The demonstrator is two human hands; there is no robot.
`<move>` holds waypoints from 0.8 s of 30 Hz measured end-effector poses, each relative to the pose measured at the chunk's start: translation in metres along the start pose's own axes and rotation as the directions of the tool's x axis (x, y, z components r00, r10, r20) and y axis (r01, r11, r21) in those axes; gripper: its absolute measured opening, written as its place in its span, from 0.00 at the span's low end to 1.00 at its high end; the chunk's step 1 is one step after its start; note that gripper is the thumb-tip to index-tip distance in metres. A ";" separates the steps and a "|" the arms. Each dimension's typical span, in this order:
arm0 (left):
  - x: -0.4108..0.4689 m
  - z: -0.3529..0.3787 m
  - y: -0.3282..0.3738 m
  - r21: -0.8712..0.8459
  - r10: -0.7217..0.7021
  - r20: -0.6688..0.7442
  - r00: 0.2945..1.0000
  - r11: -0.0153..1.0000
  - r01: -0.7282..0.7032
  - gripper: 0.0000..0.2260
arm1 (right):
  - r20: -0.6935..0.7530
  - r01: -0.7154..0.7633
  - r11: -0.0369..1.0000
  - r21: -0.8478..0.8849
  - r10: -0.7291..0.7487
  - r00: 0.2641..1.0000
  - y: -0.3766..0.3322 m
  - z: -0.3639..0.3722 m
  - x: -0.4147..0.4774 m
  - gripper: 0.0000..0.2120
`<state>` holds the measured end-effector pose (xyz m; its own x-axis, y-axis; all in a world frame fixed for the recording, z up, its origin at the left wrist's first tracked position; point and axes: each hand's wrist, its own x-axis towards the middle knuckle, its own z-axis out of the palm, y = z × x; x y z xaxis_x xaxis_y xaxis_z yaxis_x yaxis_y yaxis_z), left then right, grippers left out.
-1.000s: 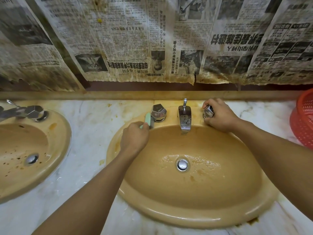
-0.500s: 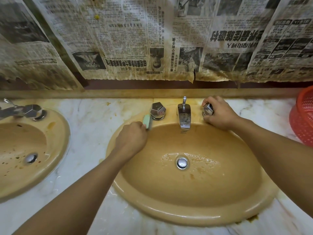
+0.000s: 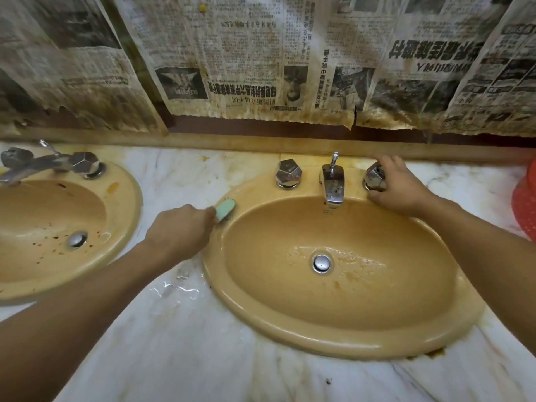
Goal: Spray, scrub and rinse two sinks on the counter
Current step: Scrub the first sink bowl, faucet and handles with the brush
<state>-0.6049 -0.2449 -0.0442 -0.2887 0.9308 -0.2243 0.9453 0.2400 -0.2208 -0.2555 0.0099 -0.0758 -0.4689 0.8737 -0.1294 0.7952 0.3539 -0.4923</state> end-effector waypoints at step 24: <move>-0.066 0.025 0.012 0.022 -0.040 -0.016 0.999 0.999 0.040 0.11 | 0.166 0.053 0.804 -0.593 0.057 0.984 0.031 0.075 -0.223 0.33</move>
<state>-0.5778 -0.3104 -0.0563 -0.3234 0.9249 -0.1997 0.9296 0.2710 -0.2499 -0.1549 -0.1992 -0.1266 -0.4799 0.8249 -0.2987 0.8418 0.5288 0.1078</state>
